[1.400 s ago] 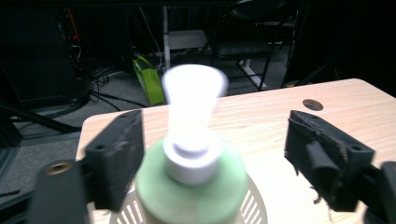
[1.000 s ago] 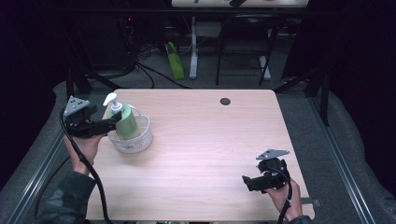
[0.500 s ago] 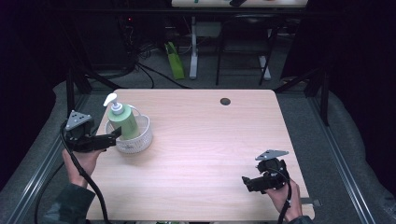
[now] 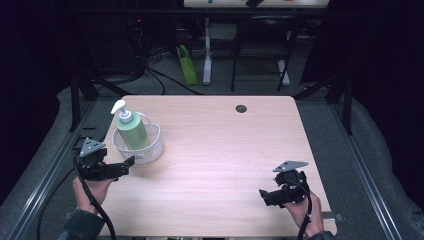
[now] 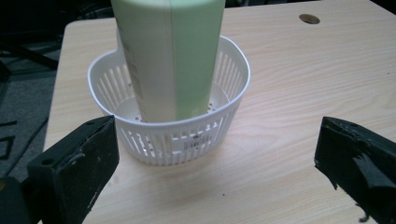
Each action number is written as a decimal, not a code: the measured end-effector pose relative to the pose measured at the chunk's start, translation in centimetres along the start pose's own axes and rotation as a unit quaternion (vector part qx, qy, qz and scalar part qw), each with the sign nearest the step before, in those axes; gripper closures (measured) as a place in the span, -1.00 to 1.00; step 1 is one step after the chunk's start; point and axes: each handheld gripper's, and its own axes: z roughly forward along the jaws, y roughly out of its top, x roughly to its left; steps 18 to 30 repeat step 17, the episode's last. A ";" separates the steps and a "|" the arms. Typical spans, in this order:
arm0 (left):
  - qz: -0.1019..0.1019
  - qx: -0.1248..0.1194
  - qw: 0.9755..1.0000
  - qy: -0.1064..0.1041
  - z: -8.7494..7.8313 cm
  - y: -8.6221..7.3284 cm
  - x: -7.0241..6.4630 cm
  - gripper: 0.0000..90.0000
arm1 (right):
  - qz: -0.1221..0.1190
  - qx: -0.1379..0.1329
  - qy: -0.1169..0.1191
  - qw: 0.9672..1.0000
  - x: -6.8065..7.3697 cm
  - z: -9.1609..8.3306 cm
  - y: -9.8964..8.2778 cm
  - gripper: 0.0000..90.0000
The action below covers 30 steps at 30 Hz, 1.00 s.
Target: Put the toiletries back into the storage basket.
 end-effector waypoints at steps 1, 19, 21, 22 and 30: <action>-0.003 0.001 1.000 0.001 0.1 -0.3 0.0 -1.00 | 0.001 -0.001 0.000 1.000 0.0 0.0 0.0 -0.94; 0.023 0.040 0.999 0.003 1.9 -2.1 0.8 -1.00 | 0.006 0.005 0.000 1.000 -0.5 0.1 -0.2 -0.94; 0.023 0.040 0.999 0.003 1.9 -2.1 0.8 -1.00 | 0.006 0.005 0.000 1.000 -0.5 0.1 -0.2 -0.94; 0.023 0.040 0.999 0.003 1.9 -2.1 0.8 -1.00 | 0.006 0.005 0.000 1.000 -0.5 0.1 -0.2 -0.94; 0.023 0.040 0.999 0.003 1.9 -2.1 0.8 -1.00 | 0.006 0.005 0.000 1.000 -0.5 0.1 -0.2 -0.94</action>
